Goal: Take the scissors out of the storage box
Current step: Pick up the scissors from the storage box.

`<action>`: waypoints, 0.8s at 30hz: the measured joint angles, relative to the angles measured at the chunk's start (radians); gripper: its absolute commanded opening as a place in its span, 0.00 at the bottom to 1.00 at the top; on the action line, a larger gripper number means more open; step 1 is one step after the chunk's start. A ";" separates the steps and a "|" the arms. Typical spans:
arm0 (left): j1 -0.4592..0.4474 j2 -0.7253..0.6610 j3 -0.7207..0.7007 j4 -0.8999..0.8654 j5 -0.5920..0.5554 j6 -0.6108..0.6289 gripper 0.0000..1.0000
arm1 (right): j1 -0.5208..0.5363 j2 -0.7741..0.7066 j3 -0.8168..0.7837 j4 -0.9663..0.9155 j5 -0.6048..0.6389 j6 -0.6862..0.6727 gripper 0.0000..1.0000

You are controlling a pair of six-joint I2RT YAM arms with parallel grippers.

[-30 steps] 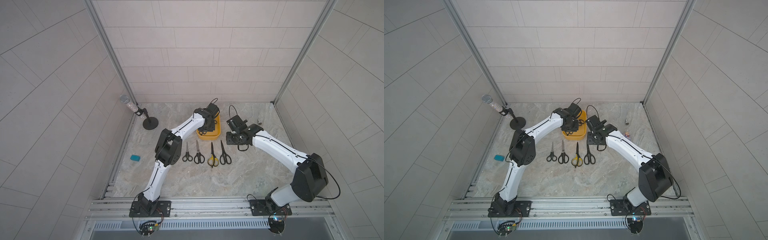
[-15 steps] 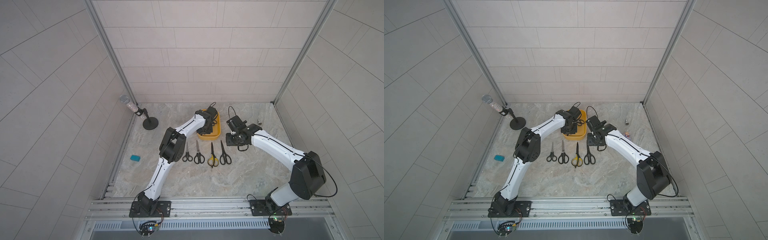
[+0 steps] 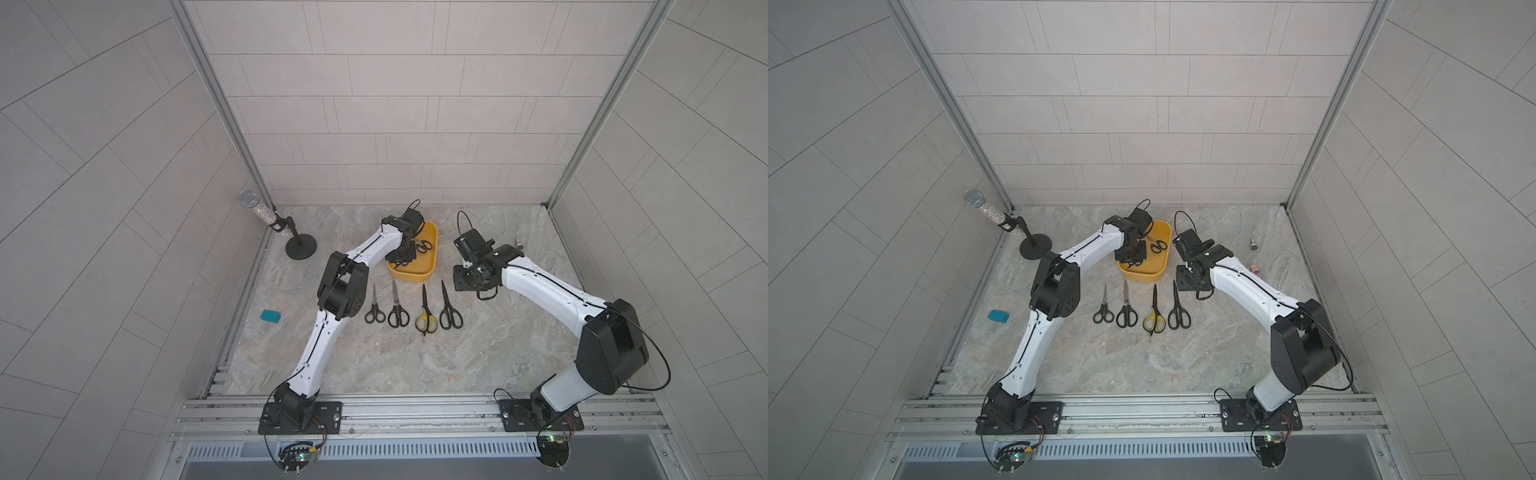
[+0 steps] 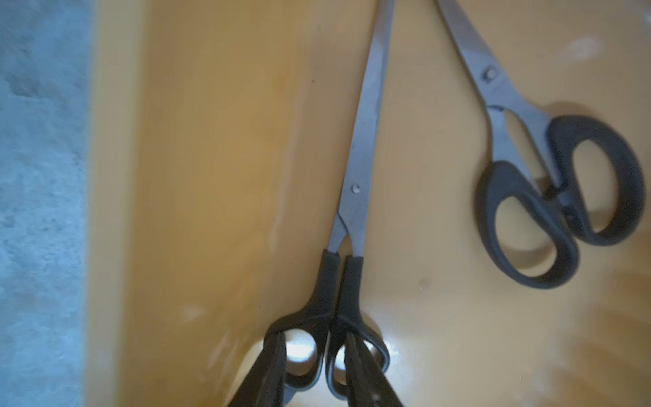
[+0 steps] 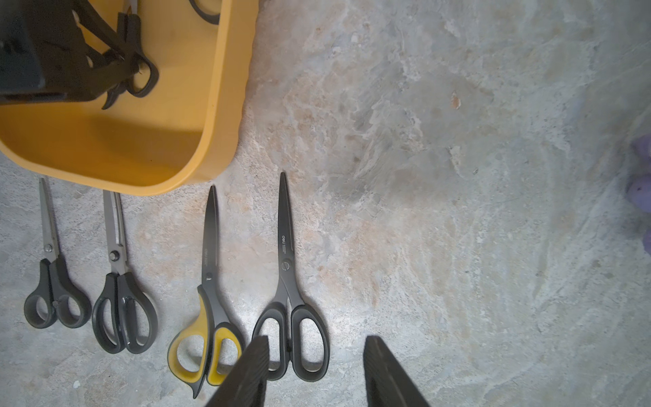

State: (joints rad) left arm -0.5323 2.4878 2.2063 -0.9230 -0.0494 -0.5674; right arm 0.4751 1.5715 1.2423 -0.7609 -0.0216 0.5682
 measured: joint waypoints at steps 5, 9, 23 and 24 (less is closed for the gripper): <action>-0.001 0.034 0.054 -0.013 0.016 0.026 0.34 | -0.003 0.026 0.021 -0.003 -0.003 -0.007 0.49; -0.006 0.051 0.078 -0.027 0.019 0.060 0.34 | -0.005 0.038 0.030 -0.003 -0.008 -0.011 0.49; -0.004 0.075 0.114 -0.067 0.026 0.076 0.11 | -0.014 0.052 0.044 -0.006 -0.019 -0.012 0.49; -0.004 0.075 0.114 -0.068 0.027 0.073 0.09 | -0.017 0.052 0.044 -0.006 -0.019 -0.012 0.49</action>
State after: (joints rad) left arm -0.5365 2.5626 2.3207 -0.9905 -0.0227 -0.4942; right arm 0.4583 1.6234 1.2865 -0.7673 -0.0406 0.5564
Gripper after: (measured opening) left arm 0.126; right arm 0.487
